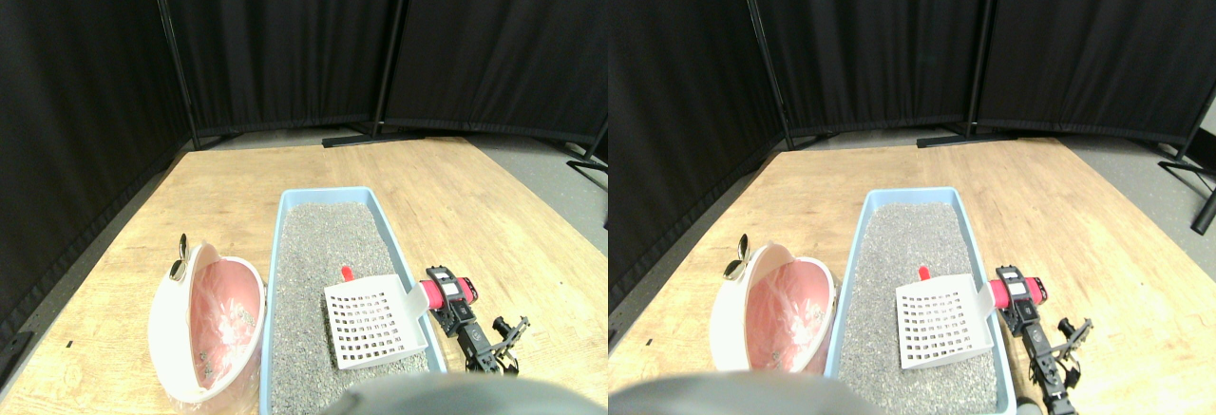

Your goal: Scoop (unimanual)

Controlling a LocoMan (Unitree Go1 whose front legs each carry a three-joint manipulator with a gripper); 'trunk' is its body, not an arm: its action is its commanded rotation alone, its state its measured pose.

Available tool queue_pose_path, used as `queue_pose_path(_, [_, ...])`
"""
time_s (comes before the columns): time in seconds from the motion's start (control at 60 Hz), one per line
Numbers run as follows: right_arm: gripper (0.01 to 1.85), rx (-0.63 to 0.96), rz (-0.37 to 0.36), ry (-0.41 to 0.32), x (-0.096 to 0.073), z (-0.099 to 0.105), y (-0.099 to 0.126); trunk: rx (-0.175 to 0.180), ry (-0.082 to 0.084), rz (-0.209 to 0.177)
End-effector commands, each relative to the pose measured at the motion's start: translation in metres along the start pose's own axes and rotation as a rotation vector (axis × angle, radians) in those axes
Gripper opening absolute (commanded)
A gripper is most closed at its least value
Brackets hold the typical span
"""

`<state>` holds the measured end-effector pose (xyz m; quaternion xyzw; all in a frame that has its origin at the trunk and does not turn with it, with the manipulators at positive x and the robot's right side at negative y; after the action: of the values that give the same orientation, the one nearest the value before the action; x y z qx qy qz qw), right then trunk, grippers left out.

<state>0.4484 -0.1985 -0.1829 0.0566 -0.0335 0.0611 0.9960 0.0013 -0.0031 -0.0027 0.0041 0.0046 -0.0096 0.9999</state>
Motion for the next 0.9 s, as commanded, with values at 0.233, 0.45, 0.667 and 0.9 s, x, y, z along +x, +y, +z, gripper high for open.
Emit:
queue_pose_path(0.233, [0.06, -0.093, 0.023, -0.223, 0.01, 0.054, 0.006, -0.025, -0.016, 0.01])
queue_pose_path(0.45, [0.06, -0.12, 0.065, -0.292, 0.023, 0.07, 0.009, -0.031, -0.017, 0.014])
queue_pose_path(0.667, [0.06, -0.177, 0.122, -0.312, 0.041, 0.084, 0.009, -0.039, -0.018, 0.018])
queue_pose_path(0.9, [0.06, -0.231, 0.105, -0.293, 0.057, 0.091, 0.006, -0.049, -0.023, 0.027])
